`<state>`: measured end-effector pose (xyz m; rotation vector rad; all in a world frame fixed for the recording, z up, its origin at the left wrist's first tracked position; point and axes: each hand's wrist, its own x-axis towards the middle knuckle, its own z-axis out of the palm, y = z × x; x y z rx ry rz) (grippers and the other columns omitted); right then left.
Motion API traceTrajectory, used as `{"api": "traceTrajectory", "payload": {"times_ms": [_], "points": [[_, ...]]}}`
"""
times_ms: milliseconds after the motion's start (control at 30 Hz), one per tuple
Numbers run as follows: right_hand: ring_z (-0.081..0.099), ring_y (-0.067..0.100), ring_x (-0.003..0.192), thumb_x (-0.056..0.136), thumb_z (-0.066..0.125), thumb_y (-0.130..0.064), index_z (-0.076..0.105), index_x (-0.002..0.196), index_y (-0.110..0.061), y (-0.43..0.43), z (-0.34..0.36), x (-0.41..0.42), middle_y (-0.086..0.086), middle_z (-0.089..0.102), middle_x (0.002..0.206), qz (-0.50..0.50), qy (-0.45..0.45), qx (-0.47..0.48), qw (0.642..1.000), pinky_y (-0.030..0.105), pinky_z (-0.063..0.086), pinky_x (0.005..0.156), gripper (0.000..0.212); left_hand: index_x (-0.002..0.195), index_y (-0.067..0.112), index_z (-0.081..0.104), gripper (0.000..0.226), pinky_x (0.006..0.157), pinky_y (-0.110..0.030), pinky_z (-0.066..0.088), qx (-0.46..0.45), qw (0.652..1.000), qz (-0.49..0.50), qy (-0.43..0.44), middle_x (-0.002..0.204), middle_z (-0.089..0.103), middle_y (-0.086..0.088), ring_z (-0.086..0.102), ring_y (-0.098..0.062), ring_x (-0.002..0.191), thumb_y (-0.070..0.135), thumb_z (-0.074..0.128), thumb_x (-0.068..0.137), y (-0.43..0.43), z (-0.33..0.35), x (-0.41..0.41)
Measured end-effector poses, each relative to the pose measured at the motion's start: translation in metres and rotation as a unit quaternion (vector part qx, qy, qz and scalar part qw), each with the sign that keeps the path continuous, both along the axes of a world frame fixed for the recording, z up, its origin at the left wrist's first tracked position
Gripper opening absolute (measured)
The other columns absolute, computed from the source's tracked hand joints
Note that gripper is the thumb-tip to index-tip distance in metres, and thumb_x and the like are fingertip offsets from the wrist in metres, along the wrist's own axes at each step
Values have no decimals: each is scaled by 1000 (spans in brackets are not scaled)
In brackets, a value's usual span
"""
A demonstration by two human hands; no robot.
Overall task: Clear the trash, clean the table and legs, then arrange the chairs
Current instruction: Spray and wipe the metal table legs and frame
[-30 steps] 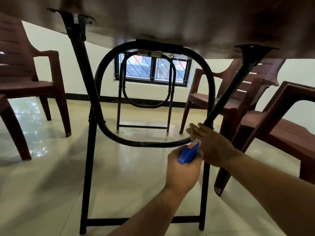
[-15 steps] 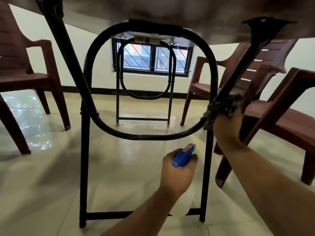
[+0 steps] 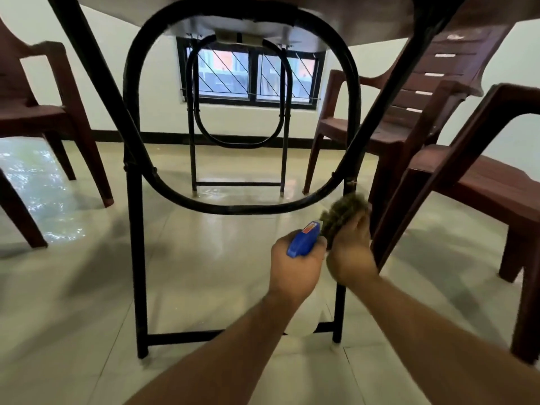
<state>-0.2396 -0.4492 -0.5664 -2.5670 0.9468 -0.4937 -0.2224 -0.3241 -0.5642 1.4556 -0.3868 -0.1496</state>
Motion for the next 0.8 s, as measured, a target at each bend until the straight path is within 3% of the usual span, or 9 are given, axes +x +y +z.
{"api": "traceTrajectory", "payload": {"times_ms": [100,167,300,367,433,533,633,700,800], "points": [[52,31,121,94,58,-9,36,141,4,0,-41,-13,21,48,135,-7,133,113,985,38,46,105,54,87,11,68,7,61,-32,53,4,1000,-10,7,74,64,-20,53,-19,58,16,70,92,-2,-14,2],[57,25,112,98,53,-11,50,130,-1,0,-38,-10,16,56,129,8,149,96,984,34,48,100,34,91,5,68,12,63,-33,53,17,1000,-5,10,77,64,-22,54,-19,60,17,69,92,-3,-26,3],[32,38,141,91,57,-19,8,154,-8,3,-52,-9,25,17,157,53,-134,-24,989,43,37,115,81,82,-5,64,19,54,-37,47,50,999,-15,10,70,58,-25,49,-23,58,12,67,90,-7,-57,3],[10,38,151,87,66,-16,-13,156,-9,8,-74,-21,23,-5,163,58,-65,-91,992,40,27,118,105,79,-8,59,21,54,-38,44,69,996,-43,32,64,54,-19,47,-23,59,10,65,88,1,-74,2],[7,39,151,84,67,-8,-25,149,2,9,-112,-31,27,-12,161,19,27,-36,999,37,24,120,113,76,-8,57,25,54,-38,43,107,991,-71,44,63,52,-13,47,-22,59,14,65,85,6,-95,0],[21,41,146,89,65,-16,-14,144,15,11,-154,-32,34,9,157,-28,123,105,986,38,28,120,101,71,0,54,28,54,-36,45,176,978,-96,59,61,50,-8,46,-21,58,19,66,87,18,-122,0],[36,39,138,85,63,-12,13,146,9,18,-152,-20,29,29,151,-50,34,80,995,41,36,115,83,76,3,63,20,51,-30,48,205,970,-104,80,61,56,-4,52,-17,53,18,68,90,22,-133,2],[19,41,147,83,63,-8,0,152,8,21,-153,-20,32,10,157,-48,-30,19,998,44,27,121,94,84,2,68,15,49,-27,48,208,968,-104,96,61,60,-3,55,-15,49,16,69,89,20,-135,4],[-3,41,151,87,64,-12,-27,147,6,25,-178,-32,30,-13,160,-19,6,0,1000,44,18,123,110,77,0,67,18,50,-29,50,209,965,-117,103,61,61,-6,55,-14,48,14,69,89,17,-135,7]]}}
